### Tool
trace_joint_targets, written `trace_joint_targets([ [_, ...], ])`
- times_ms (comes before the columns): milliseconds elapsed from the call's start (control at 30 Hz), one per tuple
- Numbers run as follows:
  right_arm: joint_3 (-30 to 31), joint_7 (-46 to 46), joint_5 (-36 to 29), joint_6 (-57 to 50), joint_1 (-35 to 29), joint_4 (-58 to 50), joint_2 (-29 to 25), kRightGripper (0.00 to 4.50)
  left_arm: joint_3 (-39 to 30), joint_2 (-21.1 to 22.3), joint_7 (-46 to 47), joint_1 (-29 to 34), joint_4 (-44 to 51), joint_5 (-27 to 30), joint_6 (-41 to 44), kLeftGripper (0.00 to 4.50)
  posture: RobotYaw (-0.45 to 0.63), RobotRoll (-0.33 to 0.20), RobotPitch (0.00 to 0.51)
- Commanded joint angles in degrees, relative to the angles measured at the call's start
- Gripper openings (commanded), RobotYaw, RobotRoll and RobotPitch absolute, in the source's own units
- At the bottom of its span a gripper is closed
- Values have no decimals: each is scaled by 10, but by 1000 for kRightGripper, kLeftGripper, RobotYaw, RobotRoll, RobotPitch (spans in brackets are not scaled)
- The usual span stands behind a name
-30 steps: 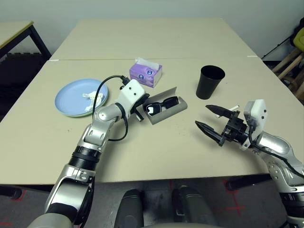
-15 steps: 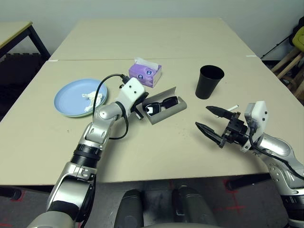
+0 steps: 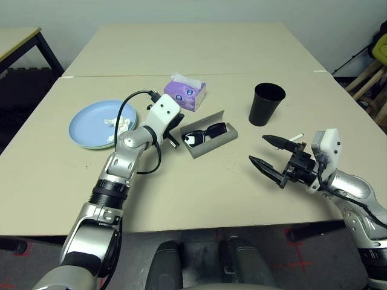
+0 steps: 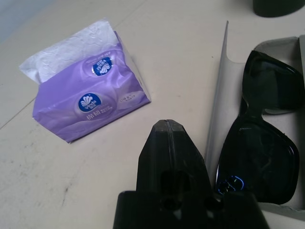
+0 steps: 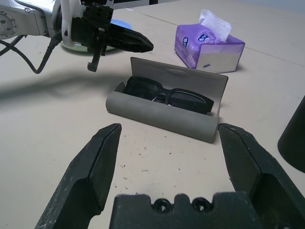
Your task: Organize and tidy the items on the table.
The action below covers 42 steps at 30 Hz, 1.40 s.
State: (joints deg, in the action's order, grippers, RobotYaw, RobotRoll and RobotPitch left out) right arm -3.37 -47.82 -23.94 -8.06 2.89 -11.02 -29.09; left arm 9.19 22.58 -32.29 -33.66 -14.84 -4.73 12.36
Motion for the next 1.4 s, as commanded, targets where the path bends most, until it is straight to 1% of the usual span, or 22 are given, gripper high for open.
trace_joint_targets([
  [33, -13, -4, -4, 5, -8, -5, -8, 4500, 15, -1, -1, -2, -20, -16, -2, 20, -16, 0, 103],
  [133, -14, -5, -5, 6, -9, -4, -10, 4500, 21, 2, -6, 1, -19, -19, -1, 20, -16, 0, 104],
  [400, -15, -8, -3, 7, -9, 0, -10, 4500, 40, 3, -40, 29, 44, -14, 28, 20, -15, 0, 108],
  [800, -12, -5, 0, 9, -4, 8, -7, 4500, 55, 9, -70, 87, 175, -2, 101, 20, -6, 0, 107],
  [933, -12, -4, 1, 9, -2, 11, -6, 4500, 59, 10, -74, 105, 204, -1, 121, 20, -5, 0, 105],
  [1067, -11, -3, 2, 9, 1, 12, -5, 4500, 60, 13, -72, 118, 202, -3, 124, 20, -5, 0, 104],
  [1400, -10, 0, 3, 6, 5, 9, -5, 4500, 63, 16, -64, 130, 163, -11, 106, 20, -12, 0, 107],
])
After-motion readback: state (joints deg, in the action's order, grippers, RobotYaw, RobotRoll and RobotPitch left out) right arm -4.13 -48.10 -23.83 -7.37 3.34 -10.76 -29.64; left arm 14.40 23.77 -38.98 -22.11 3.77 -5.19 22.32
